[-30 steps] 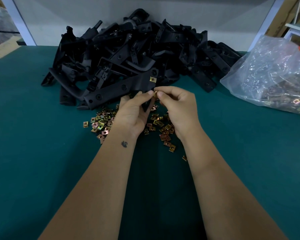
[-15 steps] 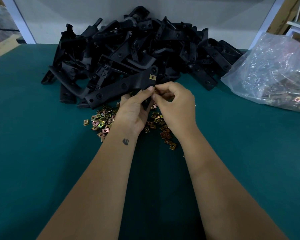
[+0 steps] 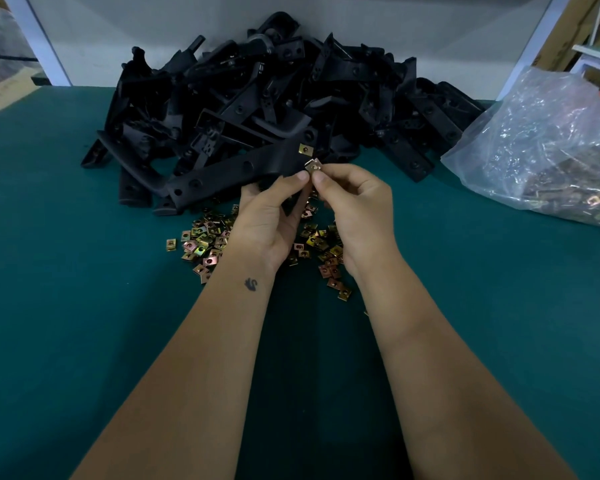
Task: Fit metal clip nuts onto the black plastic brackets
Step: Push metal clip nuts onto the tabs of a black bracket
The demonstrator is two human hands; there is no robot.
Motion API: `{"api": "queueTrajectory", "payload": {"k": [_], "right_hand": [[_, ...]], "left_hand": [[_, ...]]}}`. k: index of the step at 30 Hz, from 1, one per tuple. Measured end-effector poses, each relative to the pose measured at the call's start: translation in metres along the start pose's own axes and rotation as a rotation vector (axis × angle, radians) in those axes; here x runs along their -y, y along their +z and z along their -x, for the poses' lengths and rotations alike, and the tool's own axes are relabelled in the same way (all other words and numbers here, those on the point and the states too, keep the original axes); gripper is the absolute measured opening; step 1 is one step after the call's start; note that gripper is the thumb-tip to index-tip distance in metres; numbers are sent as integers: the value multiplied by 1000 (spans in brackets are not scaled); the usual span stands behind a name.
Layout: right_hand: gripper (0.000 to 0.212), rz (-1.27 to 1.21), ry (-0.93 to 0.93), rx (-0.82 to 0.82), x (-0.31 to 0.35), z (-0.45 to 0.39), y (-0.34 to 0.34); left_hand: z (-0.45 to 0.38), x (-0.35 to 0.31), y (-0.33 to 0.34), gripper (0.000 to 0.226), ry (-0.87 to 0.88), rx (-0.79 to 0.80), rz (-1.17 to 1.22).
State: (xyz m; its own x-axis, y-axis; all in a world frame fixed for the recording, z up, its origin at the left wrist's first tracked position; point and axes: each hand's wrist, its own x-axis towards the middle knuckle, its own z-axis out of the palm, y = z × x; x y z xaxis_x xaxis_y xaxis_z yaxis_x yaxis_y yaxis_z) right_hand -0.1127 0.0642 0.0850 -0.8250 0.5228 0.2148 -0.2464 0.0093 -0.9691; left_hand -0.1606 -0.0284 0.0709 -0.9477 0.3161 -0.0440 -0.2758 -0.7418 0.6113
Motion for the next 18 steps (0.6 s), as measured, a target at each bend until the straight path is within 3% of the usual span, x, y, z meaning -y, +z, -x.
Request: {"api": "queueTrajectory", "payload": {"k": [10, 18], "right_hand": [[11, 113, -37, 3, -1, 1, 0], [8, 228, -99, -15, -2, 1, 2]], "left_hand": [[-2, 1, -1, 65, 46, 3, -54], [-2, -1, 0, 53, 69, -71, -76]]}}
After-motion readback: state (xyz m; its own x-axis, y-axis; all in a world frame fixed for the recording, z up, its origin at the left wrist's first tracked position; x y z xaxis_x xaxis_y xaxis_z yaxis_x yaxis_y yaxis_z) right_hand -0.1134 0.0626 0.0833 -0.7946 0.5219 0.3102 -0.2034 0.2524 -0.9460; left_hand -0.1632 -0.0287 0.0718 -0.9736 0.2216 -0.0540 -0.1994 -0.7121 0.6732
